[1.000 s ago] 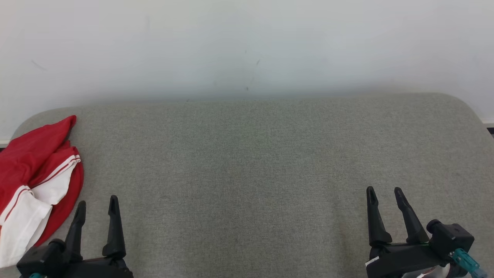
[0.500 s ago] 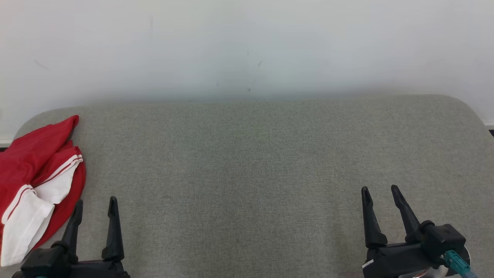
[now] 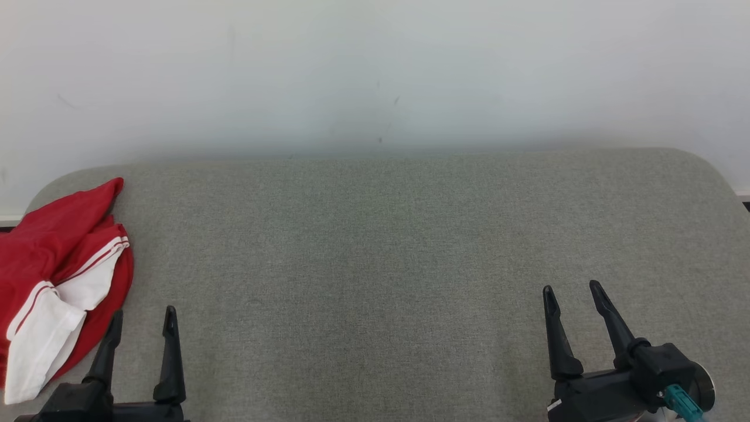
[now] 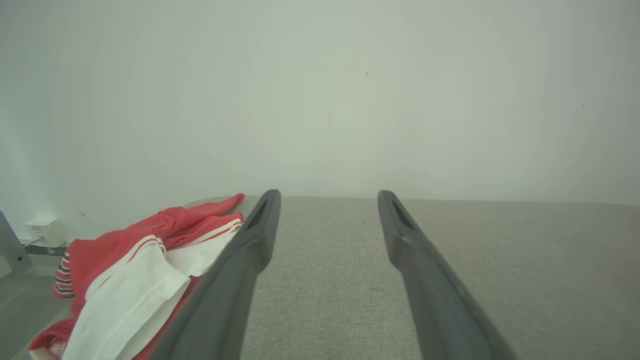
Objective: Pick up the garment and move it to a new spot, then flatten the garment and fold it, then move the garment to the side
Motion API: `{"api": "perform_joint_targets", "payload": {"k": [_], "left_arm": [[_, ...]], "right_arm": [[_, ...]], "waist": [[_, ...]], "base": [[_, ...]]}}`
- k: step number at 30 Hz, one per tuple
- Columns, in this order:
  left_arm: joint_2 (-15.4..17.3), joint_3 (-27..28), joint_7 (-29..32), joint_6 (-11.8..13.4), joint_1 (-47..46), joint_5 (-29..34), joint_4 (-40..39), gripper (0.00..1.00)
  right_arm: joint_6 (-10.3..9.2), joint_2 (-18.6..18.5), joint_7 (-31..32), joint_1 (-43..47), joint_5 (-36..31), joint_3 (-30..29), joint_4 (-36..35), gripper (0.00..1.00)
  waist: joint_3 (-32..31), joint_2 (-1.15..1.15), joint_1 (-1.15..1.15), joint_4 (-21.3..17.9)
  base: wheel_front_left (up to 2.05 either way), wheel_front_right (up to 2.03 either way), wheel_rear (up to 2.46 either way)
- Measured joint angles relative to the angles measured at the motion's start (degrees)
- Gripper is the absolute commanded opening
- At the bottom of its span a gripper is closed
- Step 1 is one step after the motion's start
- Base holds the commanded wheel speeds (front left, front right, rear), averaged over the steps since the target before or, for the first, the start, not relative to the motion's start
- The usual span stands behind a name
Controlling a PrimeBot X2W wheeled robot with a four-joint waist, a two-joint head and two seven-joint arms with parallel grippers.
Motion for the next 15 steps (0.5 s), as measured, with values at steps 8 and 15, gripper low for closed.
{"api": "perform_joint_targets", "payload": {"k": [8,15], "left_arm": [[-0.04,0.26,-0.70,-0.68,-0.01,0.83,2.96,1.00],[-0.18,0.33,0.29,-1.22,-0.08,-1.51,3.41,1.00]], "right_arm": [[0.01,-0.03,0.11,0.31,-1.69,0.14,-0.40,1.00],[0.01,-0.04,1.15,0.83,0.90,0.02,-0.78,1.00]], "waist": [[-0.33,0.00,0.00,0.06],[-0.55,0.00,0.00,0.18]], "base": [[0.00,0.00,0.00],[0.00,0.00,0.00]]}}
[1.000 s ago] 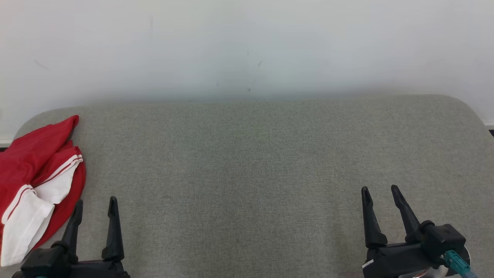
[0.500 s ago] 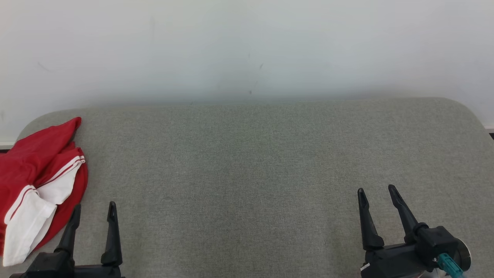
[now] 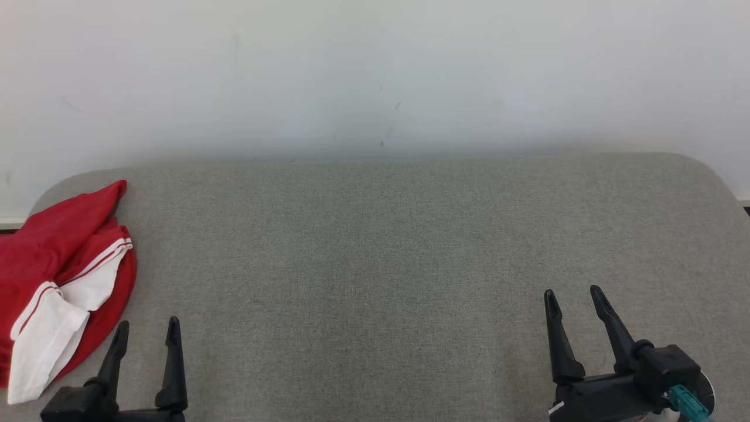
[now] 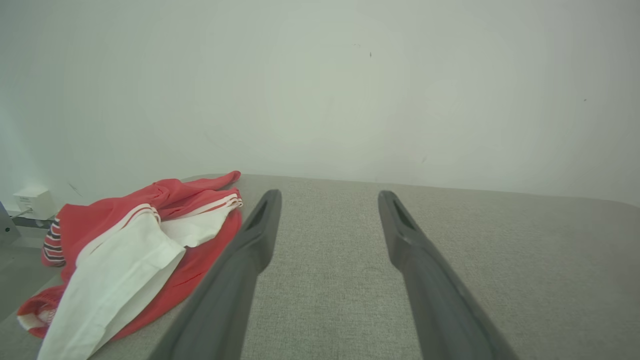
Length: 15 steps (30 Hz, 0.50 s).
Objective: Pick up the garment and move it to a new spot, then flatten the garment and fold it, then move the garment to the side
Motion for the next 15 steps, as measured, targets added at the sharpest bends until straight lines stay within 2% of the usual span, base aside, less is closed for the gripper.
{"api": "perform_joint_targets", "payload": {"k": [6,15], "left_arm": [[-0.11,0.22,1.36,-0.89,-0.01,-2.88,0.01,1.00],[0.02,0.02,2.61,-1.01,0.04,-4.58,-0.01,1.00]], "right_arm": [[0.00,0.00,1.34,0.19,4.39,-0.05,-0.08,1.00],[0.00,0.00,2.08,0.53,4.92,-0.01,-0.15,1.00]], "waist": [[-0.19,0.00,0.00,0.08],[-0.26,0.00,0.00,0.15]], "base": [[0.00,0.00,0.00],[0.00,0.00,0.00]]}}
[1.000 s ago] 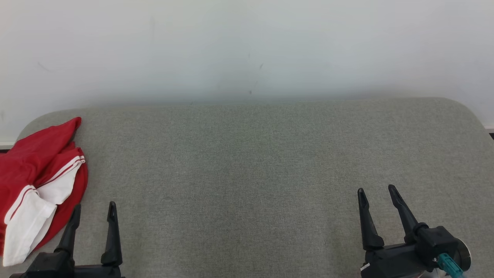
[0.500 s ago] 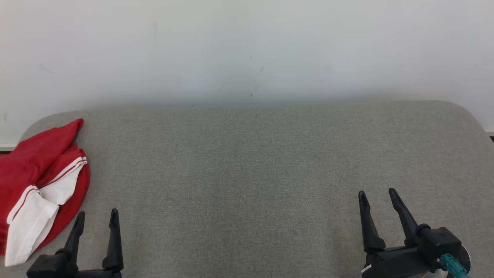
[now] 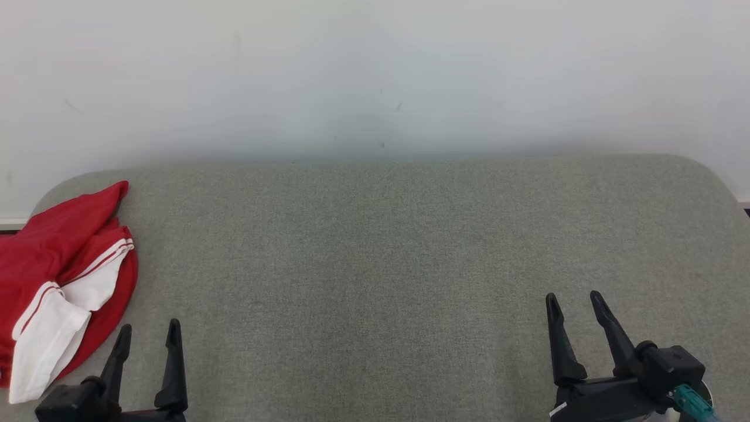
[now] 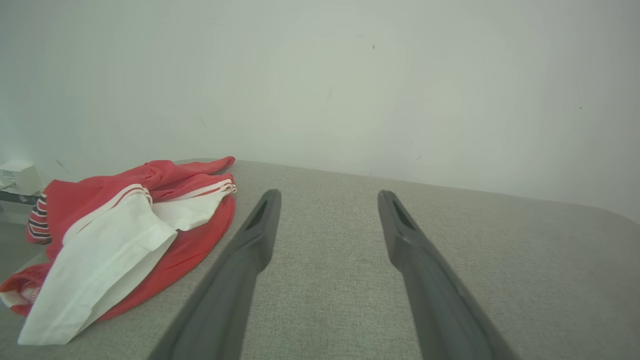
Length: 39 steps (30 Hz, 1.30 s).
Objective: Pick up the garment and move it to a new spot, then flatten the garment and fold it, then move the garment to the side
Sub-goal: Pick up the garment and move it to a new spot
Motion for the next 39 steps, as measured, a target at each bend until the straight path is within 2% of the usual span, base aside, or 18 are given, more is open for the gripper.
{"api": "perform_joint_targets", "payload": {"k": [10,18,26,39], "left_arm": [[0.25,-0.49,0.21,0.10,-0.01,-0.29,0.16,1.00],[1.04,-0.15,-0.18,1.11,-0.04,-0.24,0.86,1.00],[1.74,-0.03,-0.68,1.76,-0.07,-0.16,1.22,1.00],[2.64,0.07,-1.38,3.67,-0.18,0.57,1.30,1.00]], "right_arm": [[0.00,0.00,0.37,0.12,0.24,-0.09,0.08,1.00],[0.00,-0.02,0.37,0.45,1.18,0.40,0.33,1.00],[0.00,-0.02,0.08,0.53,1.70,0.62,1.22,1.00],[0.00,-0.01,-0.09,0.38,1.98,1.30,2.60,1.00]], "waist": [[0.27,0.00,0.00,0.35],[0.57,0.00,0.00,2.63],[0.97,0.00,0.00,7.47],[1.66,0.00,0.01,17.81]], "base": [[0.00,0.00,0.00],[0.00,0.00,0.00],[0.00,0.00,0.00],[0.00,0.00,0.00]]}}
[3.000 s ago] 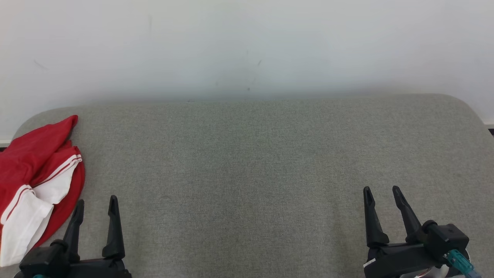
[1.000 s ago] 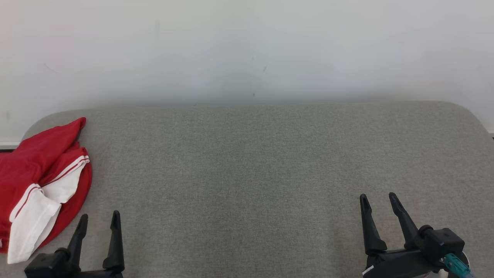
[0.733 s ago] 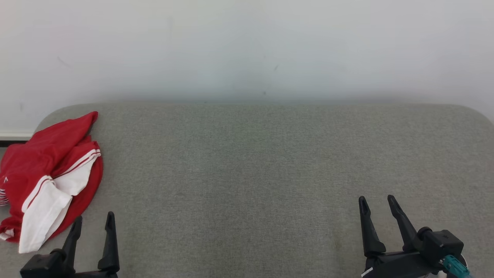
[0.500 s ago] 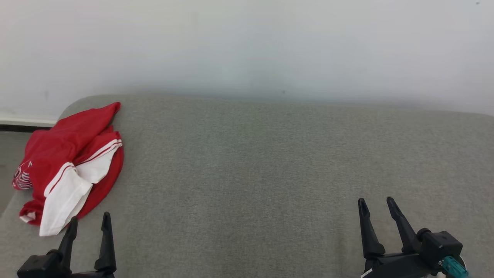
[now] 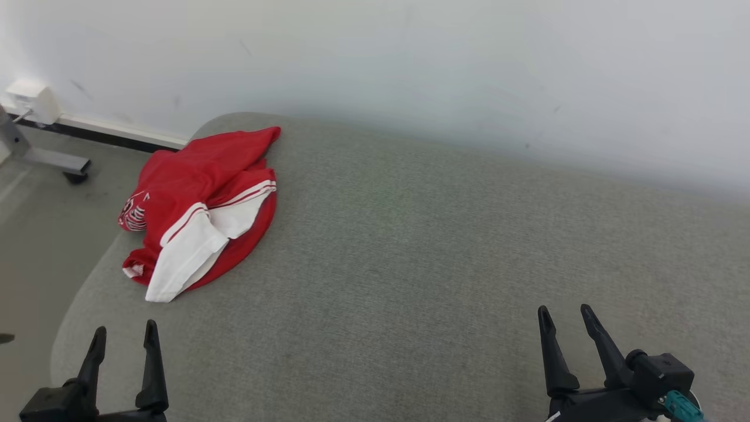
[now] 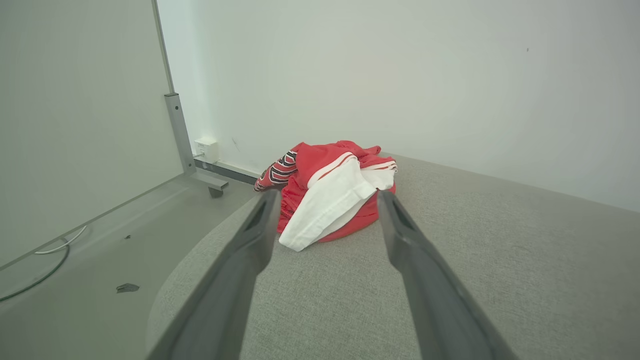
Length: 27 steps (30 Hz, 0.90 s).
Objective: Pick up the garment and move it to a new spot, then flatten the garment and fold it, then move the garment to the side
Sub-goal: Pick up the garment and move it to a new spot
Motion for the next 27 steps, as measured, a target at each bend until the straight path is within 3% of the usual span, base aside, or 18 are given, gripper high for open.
{"api": "perform_joint_targets", "payload": {"k": [14,22,27], "left_arm": [[0.30,0.85,-0.54,1.86,1.05,-0.20,-0.66,1.00],[0.44,1.35,-0.75,2.46,0.73,-0.85,-0.51,1.00],[2.15,2.79,-0.79,1.83,-5.92,-3.01,0.73,1.00]], "right_arm": [[0.00,0.01,0.07,-1.01,-0.42,0.90,0.97,1.00],[0.00,0.00,0.51,-1.29,-1.05,0.94,1.09,1.00],[0.00,-0.53,1.72,-2.85,-3.58,0.26,-0.35,1.00]], "waist": [[0.56,0.00,0.00,9.41],[1.28,0.00,-0.01,9.74],[2.49,0.00,0.00,8.24]], "base": [[0.00,0.00,0.00],[0.00,0.00,0.00],[0.00,0.00,0.00]]}}
